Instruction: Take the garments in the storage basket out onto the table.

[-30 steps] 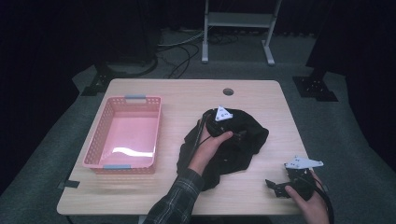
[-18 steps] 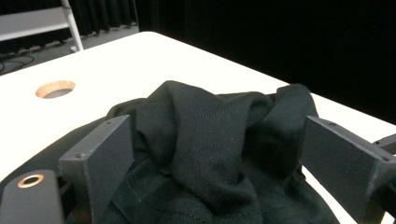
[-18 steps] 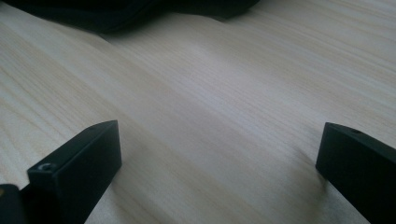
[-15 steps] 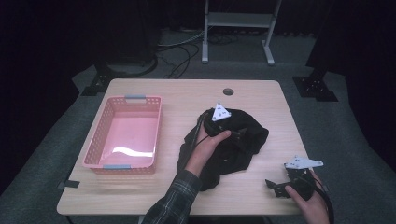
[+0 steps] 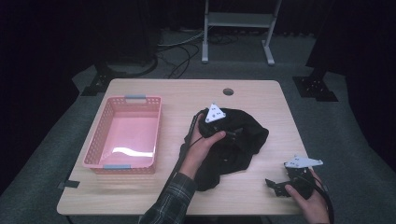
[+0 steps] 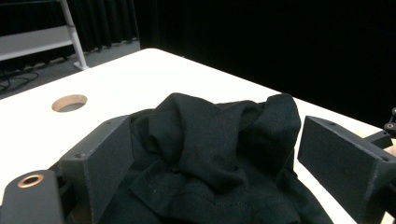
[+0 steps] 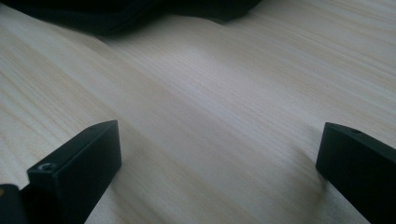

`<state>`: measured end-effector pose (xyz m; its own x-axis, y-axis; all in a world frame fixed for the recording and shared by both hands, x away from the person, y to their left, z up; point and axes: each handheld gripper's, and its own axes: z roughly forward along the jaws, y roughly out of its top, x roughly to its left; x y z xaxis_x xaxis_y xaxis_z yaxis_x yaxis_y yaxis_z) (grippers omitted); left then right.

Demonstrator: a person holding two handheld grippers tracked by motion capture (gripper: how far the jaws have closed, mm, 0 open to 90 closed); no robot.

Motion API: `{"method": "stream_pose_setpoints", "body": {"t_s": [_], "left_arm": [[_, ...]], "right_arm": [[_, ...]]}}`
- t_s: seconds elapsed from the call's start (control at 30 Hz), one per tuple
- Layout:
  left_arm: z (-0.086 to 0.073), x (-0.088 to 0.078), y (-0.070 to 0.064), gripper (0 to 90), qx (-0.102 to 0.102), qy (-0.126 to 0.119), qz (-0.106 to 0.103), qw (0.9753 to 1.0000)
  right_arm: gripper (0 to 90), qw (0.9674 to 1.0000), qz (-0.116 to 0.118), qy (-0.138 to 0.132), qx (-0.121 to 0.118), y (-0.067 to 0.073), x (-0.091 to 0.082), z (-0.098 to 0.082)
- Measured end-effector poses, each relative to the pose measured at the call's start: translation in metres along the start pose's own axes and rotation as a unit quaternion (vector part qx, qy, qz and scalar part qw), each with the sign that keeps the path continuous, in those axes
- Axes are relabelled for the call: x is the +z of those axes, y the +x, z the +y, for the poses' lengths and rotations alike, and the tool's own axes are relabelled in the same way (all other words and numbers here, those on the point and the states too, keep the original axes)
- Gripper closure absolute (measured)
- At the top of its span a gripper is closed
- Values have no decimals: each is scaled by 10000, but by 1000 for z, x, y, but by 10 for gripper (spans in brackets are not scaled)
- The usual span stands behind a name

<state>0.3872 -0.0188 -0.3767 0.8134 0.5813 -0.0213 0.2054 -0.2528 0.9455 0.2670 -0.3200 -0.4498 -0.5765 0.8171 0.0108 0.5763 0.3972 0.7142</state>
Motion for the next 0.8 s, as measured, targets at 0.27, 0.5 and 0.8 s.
{"method": "stream_pose_setpoints", "body": {"t_s": [0.27, 0.5, 0.8], "left_arm": [[-1, -16, 2, 101, 17, -223, 68, 9997], [-3, -30, 4, 101, 35, -404, 142, 9991], [-2, -49, 2, 101, 58, -674, 199, 9975]], "right_arm": [[0, 10000, -4, 1, -2, 0, 1, 1], [0, 10000, -2, 4, -15, -1, 1, 1], [0, 10000, -6, -2, -20, -1, 1, 1]]}}
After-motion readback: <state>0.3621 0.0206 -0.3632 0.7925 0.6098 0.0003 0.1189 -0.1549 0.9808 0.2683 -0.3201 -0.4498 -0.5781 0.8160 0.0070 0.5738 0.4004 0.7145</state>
